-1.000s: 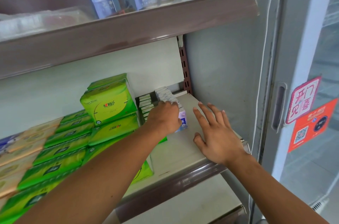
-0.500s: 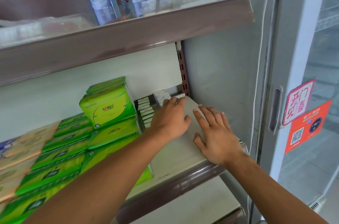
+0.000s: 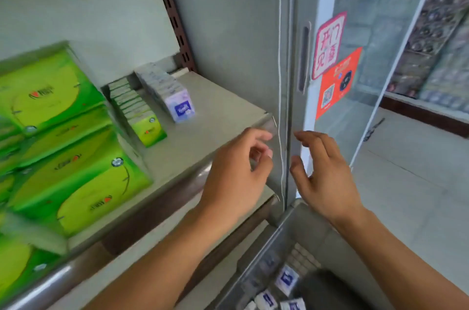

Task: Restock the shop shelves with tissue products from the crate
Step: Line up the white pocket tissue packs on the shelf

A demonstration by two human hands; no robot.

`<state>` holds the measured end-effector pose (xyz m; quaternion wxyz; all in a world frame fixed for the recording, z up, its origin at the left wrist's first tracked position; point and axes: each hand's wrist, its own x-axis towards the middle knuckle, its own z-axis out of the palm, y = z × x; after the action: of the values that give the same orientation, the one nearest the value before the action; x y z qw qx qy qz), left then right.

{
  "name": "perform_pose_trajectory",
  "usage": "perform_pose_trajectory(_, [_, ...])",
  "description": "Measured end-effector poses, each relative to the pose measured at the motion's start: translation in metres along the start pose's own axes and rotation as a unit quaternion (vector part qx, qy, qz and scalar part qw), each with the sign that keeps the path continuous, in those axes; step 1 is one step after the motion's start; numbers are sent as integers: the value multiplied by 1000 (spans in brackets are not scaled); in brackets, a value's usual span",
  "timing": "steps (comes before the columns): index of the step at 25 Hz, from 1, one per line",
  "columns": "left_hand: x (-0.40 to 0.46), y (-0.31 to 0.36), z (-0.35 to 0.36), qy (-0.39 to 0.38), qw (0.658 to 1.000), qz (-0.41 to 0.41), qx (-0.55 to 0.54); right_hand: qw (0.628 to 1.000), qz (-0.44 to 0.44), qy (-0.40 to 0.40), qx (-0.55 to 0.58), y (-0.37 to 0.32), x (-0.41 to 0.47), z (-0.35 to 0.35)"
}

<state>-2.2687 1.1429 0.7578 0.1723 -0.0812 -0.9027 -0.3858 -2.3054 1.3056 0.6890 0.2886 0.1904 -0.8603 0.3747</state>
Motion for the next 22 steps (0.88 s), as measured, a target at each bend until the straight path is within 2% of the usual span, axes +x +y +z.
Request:
perform_pose_trajectory(2, [-35,-9,32,-45,998,-13,-38,999,43,-22,-19,18,-47,-6])
perform_pose_trajectory(5, [-86,-28,76,-70,993,-44,-90,990,114,-76,-38,40,-120,-6])
perform_pose_trajectory(7, [-113,-44,103,-101,988,-62,-101,971,194,-131,-48,52,-163,5])
perform_pose_trajectory(9, [-135,-69,135,-169,976,-109,-86,917,302,-252,-68,73,-209,30])
perform_pose_trajectory(11, [-151,-107,174,-263,946,-189,-31,829,379,-401,-89,94,-255,61])
perform_pose_trajectory(12, [-157,-128,194,-310,923,-227,7,797,389,-454,-90,104,-276,77])
perform_pose_trajectory(14, [-169,-172,232,-374,885,-266,81,766,382,-510,-87,120,-308,105])
perform_pose_trajectory(16, [-179,-205,263,-429,851,-251,170,772,347,-523,-102,134,-328,132])
perform_pose_trajectory(18, [-187,-230,291,-455,831,-231,220,800,289,-513,-114,146,-345,156])
perform_pose_trajectory(22, [-196,-263,326,-437,840,-250,203,840,223,-477,-132,158,-367,179])
